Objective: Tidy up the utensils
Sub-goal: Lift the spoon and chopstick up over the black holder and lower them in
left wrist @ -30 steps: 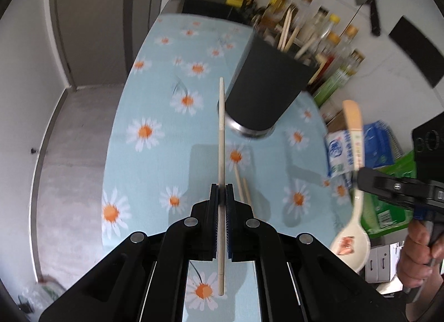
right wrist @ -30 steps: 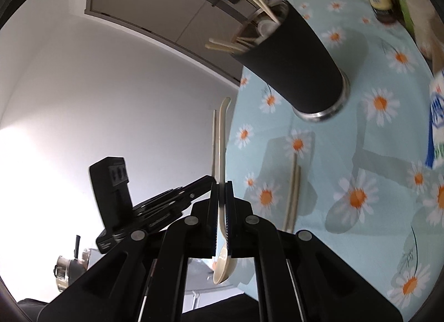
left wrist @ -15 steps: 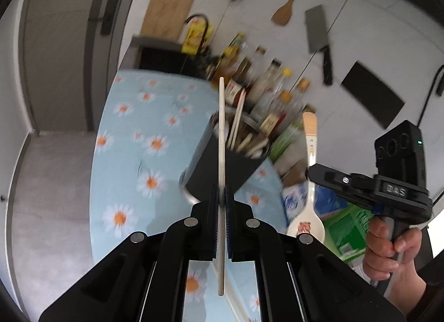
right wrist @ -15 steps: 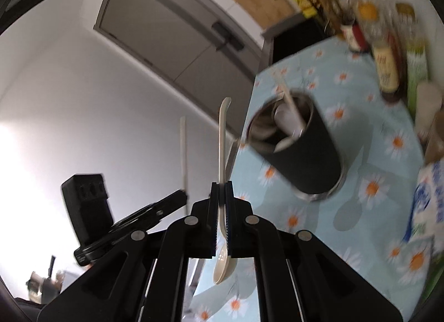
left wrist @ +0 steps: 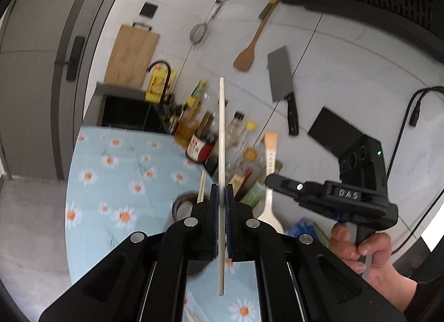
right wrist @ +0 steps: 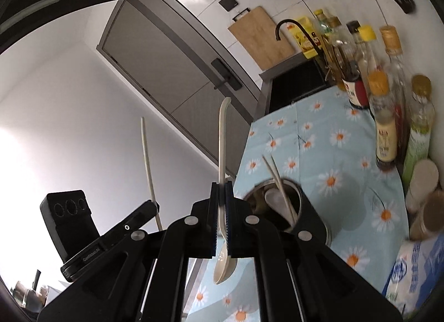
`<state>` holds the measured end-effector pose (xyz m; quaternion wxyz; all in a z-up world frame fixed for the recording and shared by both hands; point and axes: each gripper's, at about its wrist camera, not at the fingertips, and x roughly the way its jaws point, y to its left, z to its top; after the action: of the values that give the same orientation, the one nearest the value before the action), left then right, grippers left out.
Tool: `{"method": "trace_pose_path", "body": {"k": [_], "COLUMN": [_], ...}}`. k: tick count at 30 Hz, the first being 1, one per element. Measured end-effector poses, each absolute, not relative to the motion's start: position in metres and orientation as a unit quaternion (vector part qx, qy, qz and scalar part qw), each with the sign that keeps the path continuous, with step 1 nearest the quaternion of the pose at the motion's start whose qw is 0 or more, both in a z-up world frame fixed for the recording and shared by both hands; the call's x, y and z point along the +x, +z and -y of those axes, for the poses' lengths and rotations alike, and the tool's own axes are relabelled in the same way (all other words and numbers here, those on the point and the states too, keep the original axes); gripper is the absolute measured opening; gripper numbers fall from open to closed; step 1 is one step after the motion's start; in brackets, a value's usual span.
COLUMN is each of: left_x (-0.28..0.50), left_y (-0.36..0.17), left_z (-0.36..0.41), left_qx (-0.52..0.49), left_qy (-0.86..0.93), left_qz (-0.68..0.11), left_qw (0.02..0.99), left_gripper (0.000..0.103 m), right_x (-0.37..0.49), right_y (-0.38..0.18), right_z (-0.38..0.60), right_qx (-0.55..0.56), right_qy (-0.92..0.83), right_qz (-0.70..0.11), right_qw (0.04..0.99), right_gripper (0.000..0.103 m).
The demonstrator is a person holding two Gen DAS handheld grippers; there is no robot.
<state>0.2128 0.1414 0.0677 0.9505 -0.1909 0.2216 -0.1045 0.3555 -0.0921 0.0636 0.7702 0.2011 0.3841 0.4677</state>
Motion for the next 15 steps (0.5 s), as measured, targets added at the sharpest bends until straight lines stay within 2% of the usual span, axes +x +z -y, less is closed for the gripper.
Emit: {"method": "trace_pose_path", "body": {"k": [15], "left_x": [0.266], "left_y": [0.088], "left_z": [-0.147], "left_qx": [-0.149], "left_qy": [-0.138], "left_qz": [-0.123], "left_qw": [0.971], "left_gripper": [0.003], "right_x": [0.386], "right_y": [0.096], "right_z": [0.069], "right_qx": [0.171], "right_qy": [0.475], "right_qz": [-0.278], "right_qw": [0.817], "right_gripper": [0.005]}}
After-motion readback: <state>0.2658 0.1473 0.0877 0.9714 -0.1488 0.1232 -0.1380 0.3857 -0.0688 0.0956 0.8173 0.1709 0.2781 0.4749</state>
